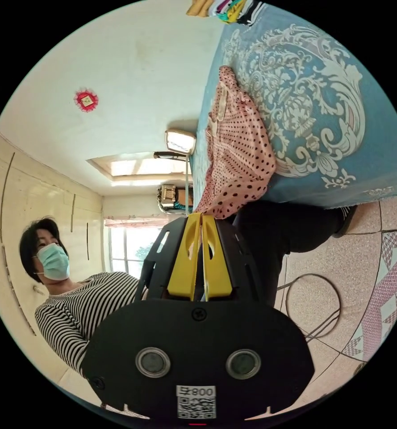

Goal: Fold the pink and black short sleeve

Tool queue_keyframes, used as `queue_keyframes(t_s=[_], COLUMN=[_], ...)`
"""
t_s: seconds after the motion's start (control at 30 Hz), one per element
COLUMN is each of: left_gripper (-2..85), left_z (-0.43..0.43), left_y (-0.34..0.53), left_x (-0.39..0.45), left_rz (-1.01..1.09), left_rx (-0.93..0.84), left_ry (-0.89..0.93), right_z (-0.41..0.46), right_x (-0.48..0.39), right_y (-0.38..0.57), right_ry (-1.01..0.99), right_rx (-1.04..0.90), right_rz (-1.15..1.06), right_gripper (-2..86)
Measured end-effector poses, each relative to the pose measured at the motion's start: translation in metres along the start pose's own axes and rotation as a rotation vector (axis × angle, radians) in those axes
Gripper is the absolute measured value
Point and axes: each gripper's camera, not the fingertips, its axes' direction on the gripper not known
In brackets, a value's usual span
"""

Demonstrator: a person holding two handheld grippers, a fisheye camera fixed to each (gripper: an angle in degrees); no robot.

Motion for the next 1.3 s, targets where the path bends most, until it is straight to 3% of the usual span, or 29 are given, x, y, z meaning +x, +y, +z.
queue_keyframes(t_s=[0.73,1.03,1.3], left_gripper=[0.2,0.3,0.4], left_z=[-0.030,0.001,0.051], left_y=[0.016,-0.076,-0.227], left_x=[0.029,0.063,0.131], left_rz=[0.062,0.088,0.201], left_rx=[0.031,0.009,-0.029], left_ry=[0.144,0.156,0.110], right_z=[-0.060,-0.064,-0.058], right_x=[-0.021,-0.016,-0.053], right_y=[0.034,-0.037,-0.193], right_ry=[0.011,-0.007,0.043], right_rx=[-0.040,0.009,0.034], right_rz=[-0.128,-0.135,-0.225], right_gripper=[0.1,0.1,0.1])
